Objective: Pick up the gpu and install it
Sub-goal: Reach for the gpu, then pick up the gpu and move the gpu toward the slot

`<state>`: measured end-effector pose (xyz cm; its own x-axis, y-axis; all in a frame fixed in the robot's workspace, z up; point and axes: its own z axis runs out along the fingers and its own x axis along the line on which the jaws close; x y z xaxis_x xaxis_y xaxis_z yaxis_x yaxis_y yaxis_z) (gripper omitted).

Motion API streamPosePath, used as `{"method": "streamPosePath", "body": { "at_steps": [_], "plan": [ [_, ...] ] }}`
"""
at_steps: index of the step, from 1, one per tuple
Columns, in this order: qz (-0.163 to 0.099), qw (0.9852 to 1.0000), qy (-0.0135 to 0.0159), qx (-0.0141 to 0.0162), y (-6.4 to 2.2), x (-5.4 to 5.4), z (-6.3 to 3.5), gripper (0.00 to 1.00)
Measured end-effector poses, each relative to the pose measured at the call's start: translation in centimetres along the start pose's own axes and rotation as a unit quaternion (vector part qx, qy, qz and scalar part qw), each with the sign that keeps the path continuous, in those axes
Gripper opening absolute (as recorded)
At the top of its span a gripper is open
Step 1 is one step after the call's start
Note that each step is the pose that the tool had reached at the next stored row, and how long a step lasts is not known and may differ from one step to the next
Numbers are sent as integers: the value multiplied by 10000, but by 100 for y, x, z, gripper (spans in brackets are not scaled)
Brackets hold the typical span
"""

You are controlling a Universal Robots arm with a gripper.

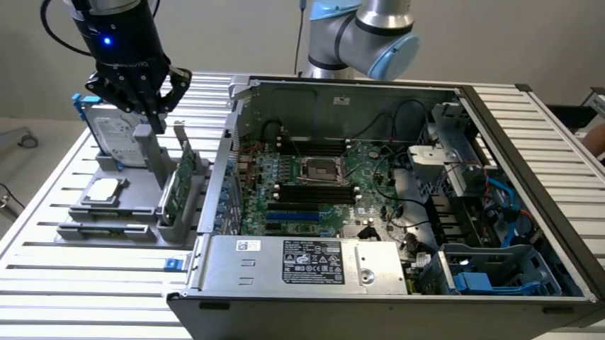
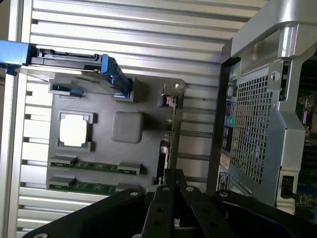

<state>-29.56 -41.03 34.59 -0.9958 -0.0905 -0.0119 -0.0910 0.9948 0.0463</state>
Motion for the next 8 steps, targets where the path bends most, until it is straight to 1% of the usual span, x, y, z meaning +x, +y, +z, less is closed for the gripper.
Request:
{"method": "streamPosePath", "body": {
  "at_steps": [8],
  "plan": [
    [0,10000,0,0,0,0,0,11]
  ]
}}
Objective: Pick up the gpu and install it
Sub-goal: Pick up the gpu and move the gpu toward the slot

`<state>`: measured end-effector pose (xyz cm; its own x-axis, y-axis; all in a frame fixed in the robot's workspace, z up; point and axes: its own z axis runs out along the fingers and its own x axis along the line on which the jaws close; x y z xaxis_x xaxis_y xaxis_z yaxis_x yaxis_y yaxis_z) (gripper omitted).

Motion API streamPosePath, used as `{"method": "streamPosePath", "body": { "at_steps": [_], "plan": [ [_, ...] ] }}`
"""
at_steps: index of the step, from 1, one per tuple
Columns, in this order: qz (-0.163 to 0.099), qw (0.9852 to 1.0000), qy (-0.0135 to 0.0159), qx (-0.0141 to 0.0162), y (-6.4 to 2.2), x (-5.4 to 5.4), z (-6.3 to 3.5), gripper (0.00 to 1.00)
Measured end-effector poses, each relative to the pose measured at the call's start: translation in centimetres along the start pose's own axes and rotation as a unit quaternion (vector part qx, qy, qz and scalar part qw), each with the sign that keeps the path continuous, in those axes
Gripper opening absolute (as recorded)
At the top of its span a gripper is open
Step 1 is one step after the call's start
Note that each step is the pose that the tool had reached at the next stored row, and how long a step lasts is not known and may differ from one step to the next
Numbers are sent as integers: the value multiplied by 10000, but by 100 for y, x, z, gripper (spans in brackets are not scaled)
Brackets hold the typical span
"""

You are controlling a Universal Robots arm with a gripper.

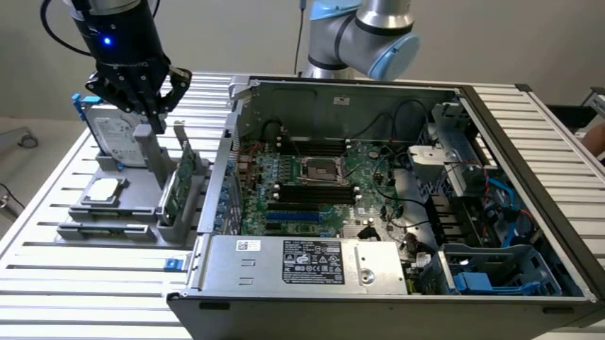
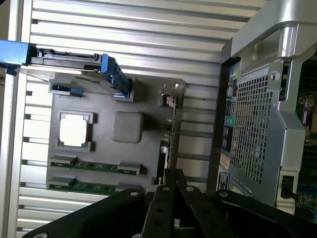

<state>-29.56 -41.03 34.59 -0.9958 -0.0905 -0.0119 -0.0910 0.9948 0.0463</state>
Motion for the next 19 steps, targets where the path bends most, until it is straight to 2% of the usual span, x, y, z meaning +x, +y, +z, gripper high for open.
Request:
{"method": "streamPosePath", "body": {
  "at_steps": [6,7,8,10,11,12,13,14,19],
  "plan": [
    [0,10000,0,0,0,0,0,12],
    [0,10000,0,0,0,0,0,17],
    [0,10000,0,0,0,0,0,17],
    [0,10000,0,0,0,2,2,30],
    [0,10000,-1,0,1,6,5,30],
    [0,10000,0,2,1,10,8,36],
    [0,10000,0,5,1,16,14,36],
    [0,10000,0,13,1,24,31,42],
    [11,10000,-2,22,6,127,120,42]
  ]
}}
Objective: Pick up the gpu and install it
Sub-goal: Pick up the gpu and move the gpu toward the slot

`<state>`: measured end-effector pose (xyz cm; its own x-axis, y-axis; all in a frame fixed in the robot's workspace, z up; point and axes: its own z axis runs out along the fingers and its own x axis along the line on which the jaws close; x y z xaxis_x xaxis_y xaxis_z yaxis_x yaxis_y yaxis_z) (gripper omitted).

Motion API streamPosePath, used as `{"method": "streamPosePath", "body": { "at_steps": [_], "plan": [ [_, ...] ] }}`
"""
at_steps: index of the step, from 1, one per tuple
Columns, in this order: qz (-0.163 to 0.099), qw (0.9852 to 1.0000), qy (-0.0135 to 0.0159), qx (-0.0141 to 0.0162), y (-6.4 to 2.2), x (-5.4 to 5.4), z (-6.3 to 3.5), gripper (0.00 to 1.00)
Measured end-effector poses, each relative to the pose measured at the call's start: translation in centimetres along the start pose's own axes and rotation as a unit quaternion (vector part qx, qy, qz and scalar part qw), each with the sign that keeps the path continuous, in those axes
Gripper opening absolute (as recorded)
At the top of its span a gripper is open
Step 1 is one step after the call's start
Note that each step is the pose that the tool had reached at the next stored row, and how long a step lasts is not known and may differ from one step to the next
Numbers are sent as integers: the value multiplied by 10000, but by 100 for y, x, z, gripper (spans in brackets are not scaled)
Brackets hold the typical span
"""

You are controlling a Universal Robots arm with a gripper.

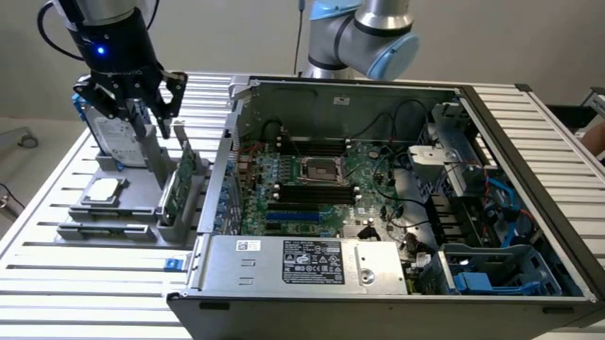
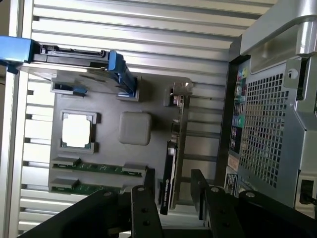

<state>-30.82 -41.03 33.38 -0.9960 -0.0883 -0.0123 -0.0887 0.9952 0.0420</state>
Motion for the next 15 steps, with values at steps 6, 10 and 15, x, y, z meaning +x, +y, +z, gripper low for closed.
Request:
{"method": "streamPosePath", "body": {
  "at_steps": [6,10,15],
  "plan": [
    [101,9999,-18,5,0,61,109,42],
    [130,9999,-27,6,-6,57,182,42],
    [145,9999,-50,8,-25,35,272,42]
  ]
}}
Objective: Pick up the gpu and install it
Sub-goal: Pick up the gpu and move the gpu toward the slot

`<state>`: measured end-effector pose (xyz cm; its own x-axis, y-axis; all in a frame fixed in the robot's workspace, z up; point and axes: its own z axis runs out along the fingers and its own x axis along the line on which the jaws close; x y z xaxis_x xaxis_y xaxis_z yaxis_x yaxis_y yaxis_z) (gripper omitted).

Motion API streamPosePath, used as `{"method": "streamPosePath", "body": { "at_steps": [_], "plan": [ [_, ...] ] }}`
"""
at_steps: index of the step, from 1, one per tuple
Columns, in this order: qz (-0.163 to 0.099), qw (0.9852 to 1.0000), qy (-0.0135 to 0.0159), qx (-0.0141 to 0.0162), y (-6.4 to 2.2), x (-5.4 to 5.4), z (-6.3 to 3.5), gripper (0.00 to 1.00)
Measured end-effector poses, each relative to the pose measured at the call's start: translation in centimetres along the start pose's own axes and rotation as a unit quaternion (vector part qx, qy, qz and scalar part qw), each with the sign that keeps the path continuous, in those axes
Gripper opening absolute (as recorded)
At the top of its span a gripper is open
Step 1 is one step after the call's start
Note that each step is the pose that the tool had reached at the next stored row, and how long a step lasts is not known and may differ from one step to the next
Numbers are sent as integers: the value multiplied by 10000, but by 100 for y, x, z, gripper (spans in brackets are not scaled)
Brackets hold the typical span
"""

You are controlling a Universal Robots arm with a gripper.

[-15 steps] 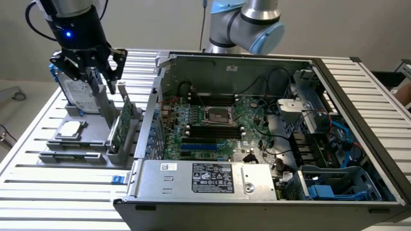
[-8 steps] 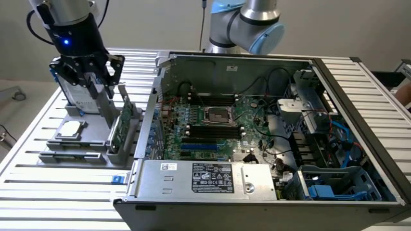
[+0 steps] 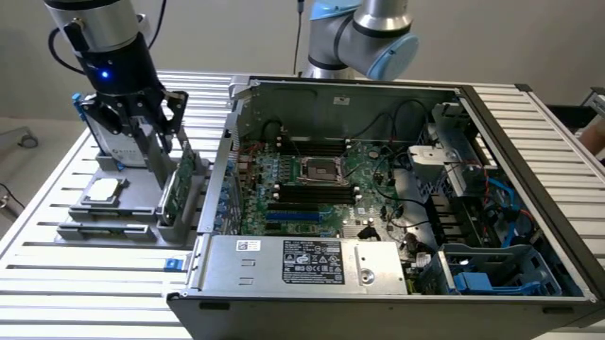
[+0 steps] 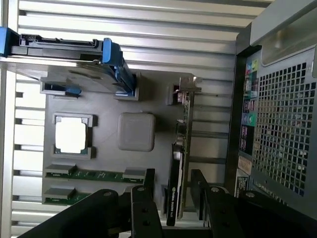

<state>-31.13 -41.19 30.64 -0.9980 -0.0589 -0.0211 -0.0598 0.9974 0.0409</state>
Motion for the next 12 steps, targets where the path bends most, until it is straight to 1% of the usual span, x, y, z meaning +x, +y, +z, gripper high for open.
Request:
{"method": "streamPosePath", "body": {
  "at_steps": [12],
  "plan": [
    [57,10000,-15,2,-46,-16,216,42]
  ]
}}
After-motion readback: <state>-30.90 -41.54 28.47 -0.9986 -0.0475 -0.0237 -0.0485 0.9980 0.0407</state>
